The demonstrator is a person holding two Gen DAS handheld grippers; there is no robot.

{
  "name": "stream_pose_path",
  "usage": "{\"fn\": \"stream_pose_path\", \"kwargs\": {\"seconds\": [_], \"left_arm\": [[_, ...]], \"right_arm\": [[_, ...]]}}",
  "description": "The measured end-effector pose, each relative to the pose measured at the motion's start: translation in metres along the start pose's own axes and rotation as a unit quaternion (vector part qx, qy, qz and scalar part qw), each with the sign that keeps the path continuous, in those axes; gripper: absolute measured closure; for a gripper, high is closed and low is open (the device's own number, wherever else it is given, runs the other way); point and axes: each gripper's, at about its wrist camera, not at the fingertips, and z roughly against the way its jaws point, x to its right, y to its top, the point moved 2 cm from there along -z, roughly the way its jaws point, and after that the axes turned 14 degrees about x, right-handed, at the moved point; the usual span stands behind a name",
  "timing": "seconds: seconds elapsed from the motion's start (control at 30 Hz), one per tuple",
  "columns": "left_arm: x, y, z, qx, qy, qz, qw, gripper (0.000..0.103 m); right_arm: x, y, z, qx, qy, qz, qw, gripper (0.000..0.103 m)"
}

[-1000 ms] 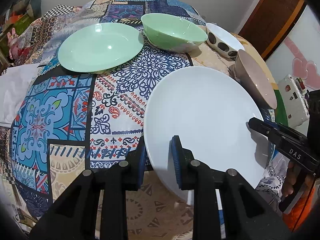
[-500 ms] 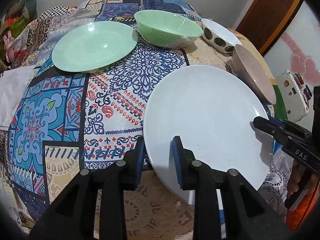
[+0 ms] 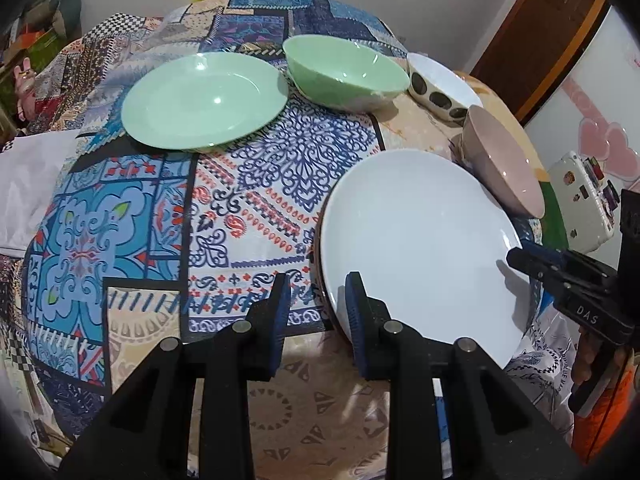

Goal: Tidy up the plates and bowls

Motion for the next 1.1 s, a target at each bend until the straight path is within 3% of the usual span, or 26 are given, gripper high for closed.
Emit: {"fn": "stream_pose_path", "kwargs": {"seconds": [0.17, 0.37, 0.43, 0.57, 0.67, 0.83, 1.1], "left_arm": [[-0.008, 0.010, 0.019, 0.031, 0.008, 0.002, 0.9995, 0.062], [-0.021, 0.030, 0.050, 0.089, 0.029, -0.009, 0.9956, 0.043], [-0.028, 0.039, 0.058, 0.106, 0.035, -0.009, 0.9937, 0.035], [-0.043, 0.055, 0.067, 0.133, 0.051, -0.007, 0.9898, 0.016], [-0.056, 0.066, 0.067, 0.144, 0.065, -0.010, 0.9875, 0.010], [-0.084, 0.083, 0.048, 0.138, 0.084, -0.006, 0.9869, 0.006], [-0.134, 0.099, -0.009, 0.094, 0.102, 0.004, 0.9903, 0.006]], "right_arm": [[-0.014, 0.015, 0.008, 0.024, 0.012, 0.011, 1.000, 0.068], [-0.042, 0.043, 0.004, 0.065, 0.035, 0.024, 0.997, 0.050], [-0.053, 0.051, -0.002, 0.072, 0.042, 0.028, 0.996, 0.041], [-0.075, 0.064, -0.022, 0.079, 0.051, 0.037, 0.995, 0.033], [-0.088, 0.073, -0.043, 0.072, 0.058, 0.041, 0.995, 0.030], [-0.104, 0.084, -0.082, 0.042, 0.066, 0.039, 0.996, 0.030], [-0.116, 0.092, -0.130, -0.001, 0.066, 0.042, 0.997, 0.030]]}}
